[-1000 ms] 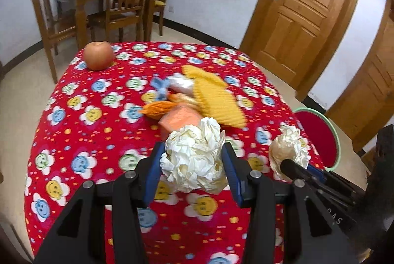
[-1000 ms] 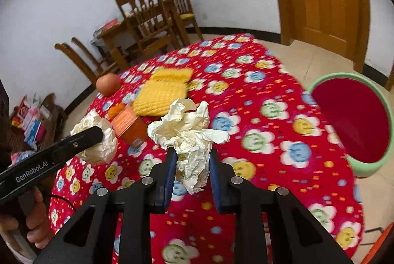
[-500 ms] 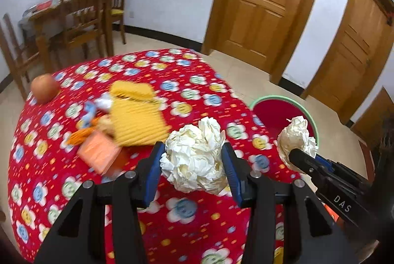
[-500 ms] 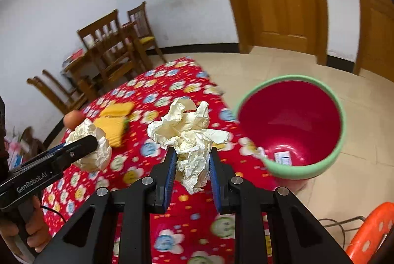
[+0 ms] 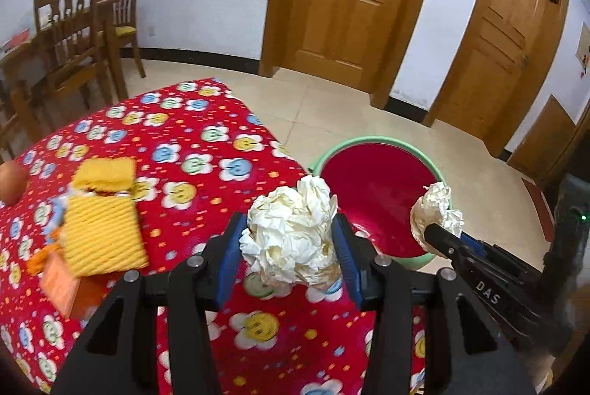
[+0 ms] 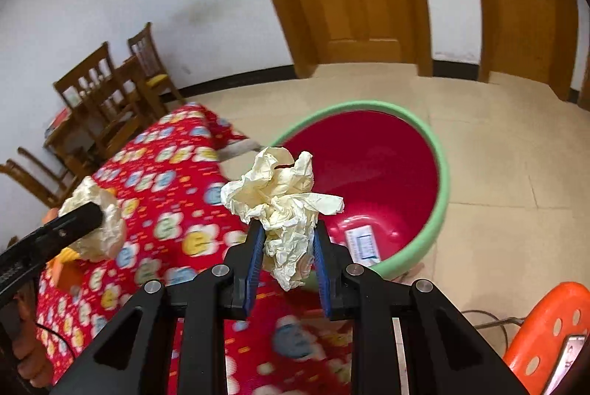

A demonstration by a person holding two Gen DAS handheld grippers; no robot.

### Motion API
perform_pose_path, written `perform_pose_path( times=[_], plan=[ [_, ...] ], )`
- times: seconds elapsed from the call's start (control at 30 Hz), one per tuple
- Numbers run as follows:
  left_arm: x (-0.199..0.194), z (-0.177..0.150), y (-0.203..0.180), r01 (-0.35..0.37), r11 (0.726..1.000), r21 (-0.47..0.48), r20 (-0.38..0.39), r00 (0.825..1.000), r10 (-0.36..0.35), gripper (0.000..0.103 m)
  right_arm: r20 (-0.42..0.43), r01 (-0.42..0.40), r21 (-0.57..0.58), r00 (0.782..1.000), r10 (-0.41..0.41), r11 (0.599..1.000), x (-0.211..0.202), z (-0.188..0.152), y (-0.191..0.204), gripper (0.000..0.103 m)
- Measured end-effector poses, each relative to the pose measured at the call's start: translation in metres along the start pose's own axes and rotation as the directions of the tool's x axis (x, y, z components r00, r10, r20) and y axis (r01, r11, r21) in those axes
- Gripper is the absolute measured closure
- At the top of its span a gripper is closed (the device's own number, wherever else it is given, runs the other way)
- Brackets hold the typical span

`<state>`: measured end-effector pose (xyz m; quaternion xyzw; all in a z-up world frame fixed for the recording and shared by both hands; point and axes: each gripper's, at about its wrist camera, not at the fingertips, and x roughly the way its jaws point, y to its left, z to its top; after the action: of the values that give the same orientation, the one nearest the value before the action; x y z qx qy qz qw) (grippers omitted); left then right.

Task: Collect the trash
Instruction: 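Open the right tool over the bucket while the left tool releases its tissue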

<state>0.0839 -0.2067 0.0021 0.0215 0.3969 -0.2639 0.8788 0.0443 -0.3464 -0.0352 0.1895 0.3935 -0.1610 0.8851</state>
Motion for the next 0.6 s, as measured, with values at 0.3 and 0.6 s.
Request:
perform_pose_path(
  times=[0.3,0.6],
  plan=[
    [0.044,0.008,-0.023,0.026,0.999,0.037,-0.057,0.998,-0.024,0.055,-0.015,0.045,0.072,0.999,-0.044,0.996,0.025,0.01,-0.035,0.07],
    [0.072,0.011,-0.04,0.043,0.997,0.066,-0.098,0.995,-0.036,0.055,0.02,0.05,0.107,0.998,-0.052,0.993,0.02,0.014,-0.054,0.048]
  ],
)
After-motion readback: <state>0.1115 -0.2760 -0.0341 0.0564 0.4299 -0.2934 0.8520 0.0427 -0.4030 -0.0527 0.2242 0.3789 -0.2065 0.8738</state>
